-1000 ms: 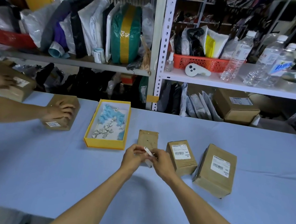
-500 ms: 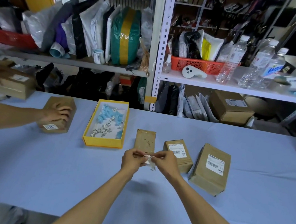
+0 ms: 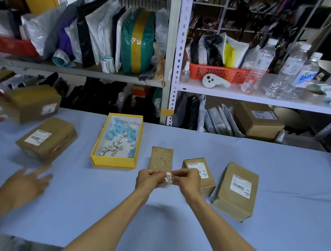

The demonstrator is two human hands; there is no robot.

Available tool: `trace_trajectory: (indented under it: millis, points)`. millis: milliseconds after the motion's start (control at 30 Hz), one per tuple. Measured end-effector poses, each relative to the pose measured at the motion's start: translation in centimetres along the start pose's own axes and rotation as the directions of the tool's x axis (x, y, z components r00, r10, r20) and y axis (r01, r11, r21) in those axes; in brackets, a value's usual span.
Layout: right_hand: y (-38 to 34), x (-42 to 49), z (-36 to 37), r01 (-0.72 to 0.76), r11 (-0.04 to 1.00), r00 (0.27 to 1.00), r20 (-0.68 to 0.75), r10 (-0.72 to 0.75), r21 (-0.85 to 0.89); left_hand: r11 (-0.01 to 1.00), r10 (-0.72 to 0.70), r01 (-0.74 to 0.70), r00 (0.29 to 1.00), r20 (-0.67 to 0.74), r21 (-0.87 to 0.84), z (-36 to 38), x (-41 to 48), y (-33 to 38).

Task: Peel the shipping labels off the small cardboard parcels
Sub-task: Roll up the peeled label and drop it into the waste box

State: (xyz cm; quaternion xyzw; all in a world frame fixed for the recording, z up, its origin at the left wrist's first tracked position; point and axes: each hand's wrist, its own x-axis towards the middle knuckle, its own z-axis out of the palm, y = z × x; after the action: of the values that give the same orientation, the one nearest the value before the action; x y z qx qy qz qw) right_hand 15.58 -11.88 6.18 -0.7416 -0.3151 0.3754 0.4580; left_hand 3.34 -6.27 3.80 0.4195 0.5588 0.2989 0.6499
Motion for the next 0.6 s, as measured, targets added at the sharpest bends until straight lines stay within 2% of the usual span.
trace_trajectory:
  millis: [200, 300, 433, 600]
  points:
    - [-0.6, 0.3, 0.1, 0.015, 1.000, 0.997, -0.075, -0.015, 0.007, 0.998, 0.050, -0.050, 0.999, 0.019, 0.027, 1.0, -0.5, 0.3]
    - [-0.6, 0.4, 0.5, -0.016, 0.996, 0.997, -0.079, 0.023, 0.091, 0.995, 0.083, -0.083, 0.996, -0.010, 0.050, 1.0, -0.1, 0.0]
    - [-0.6, 0.3, 1.1, -0.065, 0.980, 0.996, -0.046, 0.075, 0.189, 0.978, 0.122, -0.110, 0.991, -0.055, 0.180, 0.9, 0.4, 0.0]
    - [-0.2, 0.3, 1.6, -0.047, 0.990, 0.996, -0.070, 0.057, 0.135, 0.968, 0.130, -0.113, 0.989, -0.066, 0.222, 0.4, 0.9, 1.0]
